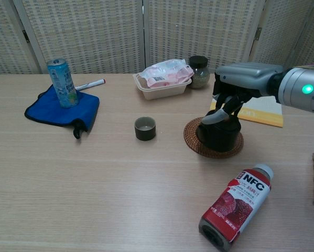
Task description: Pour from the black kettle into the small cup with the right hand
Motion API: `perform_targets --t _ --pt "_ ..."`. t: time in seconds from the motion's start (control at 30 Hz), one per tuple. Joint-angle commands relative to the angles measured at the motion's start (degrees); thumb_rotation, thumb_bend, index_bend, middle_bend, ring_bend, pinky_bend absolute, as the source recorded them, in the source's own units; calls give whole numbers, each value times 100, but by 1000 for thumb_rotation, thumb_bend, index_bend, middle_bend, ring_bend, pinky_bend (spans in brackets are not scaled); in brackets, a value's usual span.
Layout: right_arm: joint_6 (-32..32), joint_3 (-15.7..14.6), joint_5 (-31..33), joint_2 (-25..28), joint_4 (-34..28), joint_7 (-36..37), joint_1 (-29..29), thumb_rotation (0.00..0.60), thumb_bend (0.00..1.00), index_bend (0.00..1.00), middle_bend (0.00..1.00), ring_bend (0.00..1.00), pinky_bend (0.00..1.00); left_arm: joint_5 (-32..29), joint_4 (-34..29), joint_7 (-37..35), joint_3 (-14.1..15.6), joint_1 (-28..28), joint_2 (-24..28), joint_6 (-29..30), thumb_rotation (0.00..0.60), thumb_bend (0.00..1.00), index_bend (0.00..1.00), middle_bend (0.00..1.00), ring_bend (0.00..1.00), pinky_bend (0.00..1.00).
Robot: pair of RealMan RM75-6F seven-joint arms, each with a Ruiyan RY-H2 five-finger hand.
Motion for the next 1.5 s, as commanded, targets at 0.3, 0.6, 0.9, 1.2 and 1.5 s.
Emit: perform_targets --t 0.3,0.6,0.9,1.2,1.5 --pt "177 -70 75 101 -153 -355 17 297 348 962 995 871 262 17 26 -1 -3 -3 -24 15 353 0 290 84 147 88" --pt "98 -71 331 137 -153 -656 139 390 481 962 995 881 466 -7 67 -24 -6 -2 -54 1 351 0 292 84 147 89" --pt "-49 3 636 76 -66 -860 370 443 525 962 995 881 467 -28 75 -24 -9 22 -48 23 352 0 293 84 147 88" --pt "-238 219 1017 -74 -1 -1146 830 457 525 962 995 881 467 -45 95 -34 -2 42 -57 26 353 0 292 84 147 88" --pt "-424 426 1674 -464 511 -1690 1545 461 524 962 995 882 483 -24 100 -56 22 111 -41 115 352 0 293 84 147 88"
